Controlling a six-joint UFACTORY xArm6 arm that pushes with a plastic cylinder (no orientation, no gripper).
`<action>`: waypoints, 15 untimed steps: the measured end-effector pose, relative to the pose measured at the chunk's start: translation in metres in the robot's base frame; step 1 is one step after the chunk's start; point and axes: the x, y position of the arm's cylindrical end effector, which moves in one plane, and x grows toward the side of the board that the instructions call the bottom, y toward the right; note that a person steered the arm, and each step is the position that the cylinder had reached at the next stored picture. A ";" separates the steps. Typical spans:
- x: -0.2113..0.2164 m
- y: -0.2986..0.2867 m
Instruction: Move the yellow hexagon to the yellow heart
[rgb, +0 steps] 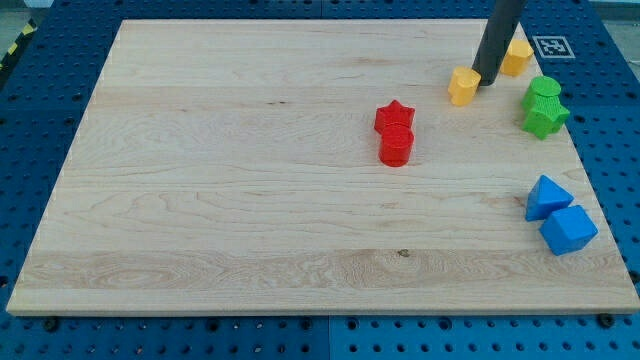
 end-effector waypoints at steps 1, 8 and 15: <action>0.000 0.000; -0.062 0.118; -0.075 -0.003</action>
